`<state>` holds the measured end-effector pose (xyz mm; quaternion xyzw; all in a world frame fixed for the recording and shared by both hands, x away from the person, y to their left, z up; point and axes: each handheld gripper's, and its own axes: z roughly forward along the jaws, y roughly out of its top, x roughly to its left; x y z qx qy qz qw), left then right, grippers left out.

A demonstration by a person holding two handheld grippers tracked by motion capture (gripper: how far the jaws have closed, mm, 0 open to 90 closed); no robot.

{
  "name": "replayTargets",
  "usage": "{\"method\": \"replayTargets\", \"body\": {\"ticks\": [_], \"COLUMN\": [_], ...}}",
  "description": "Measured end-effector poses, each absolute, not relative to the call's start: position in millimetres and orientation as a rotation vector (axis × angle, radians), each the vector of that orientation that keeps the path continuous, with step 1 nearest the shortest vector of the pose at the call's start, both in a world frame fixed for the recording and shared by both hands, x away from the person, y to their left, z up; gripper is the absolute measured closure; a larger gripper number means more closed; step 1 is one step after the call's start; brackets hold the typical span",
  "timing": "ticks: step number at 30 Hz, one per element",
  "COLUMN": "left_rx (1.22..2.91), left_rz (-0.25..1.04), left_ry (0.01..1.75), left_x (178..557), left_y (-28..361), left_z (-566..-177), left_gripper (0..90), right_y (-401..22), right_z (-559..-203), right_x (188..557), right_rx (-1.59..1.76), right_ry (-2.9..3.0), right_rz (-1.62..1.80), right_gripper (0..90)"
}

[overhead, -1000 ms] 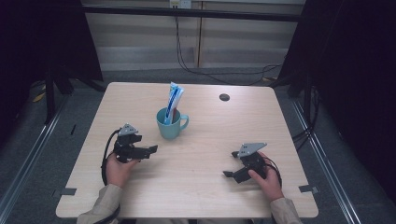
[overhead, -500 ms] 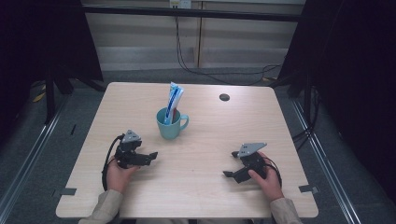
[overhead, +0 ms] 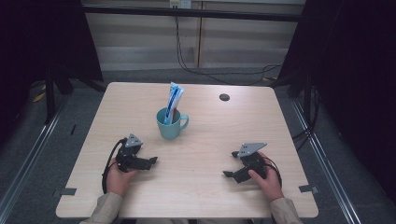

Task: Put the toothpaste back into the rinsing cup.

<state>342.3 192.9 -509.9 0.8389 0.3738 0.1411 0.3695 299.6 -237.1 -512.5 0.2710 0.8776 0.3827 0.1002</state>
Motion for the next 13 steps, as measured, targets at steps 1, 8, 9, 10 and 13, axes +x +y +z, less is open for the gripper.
{"method": "replayTargets", "body": {"ticks": [1, 8, 9, 10, 13], "left_rx": [2.153, 2.18, 2.179, 2.179, 2.178], "left_rz": [0.362, 0.384, 0.38, 0.382, 0.384], "left_ry": [0.959, 0.949, 0.95, 0.953, 0.955], "left_x": [342.3, 341.1, 341.2, 341.5, 341.5], "left_y": [192.9, 191.8, 191.8, 191.8, 191.8], "left_z": [-509.9, -510.0, -510.2, -510.2, -510.4], "left_gripper": [12.0, 10.5, 10.5, 10.3, 9.5], "right_y": [-237.2, -237.1, -237.1, -237.1, -237.1], "right_z": [-512.4, -512.4, -512.4, -512.4, -512.4], "right_x": [299.5, 299.5, 299.5, 299.5, 299.5], "right_rx": [0.801, 0.801, 0.801, 0.802, 0.801], "right_ry": [2.594, 2.594, 2.594, 2.594, 2.594], "right_rz": [1.131, 1.131, 1.131, 1.13, 1.131], "right_gripper": [12.5, 12.5, 12.5, 12.5, 12.5]}}
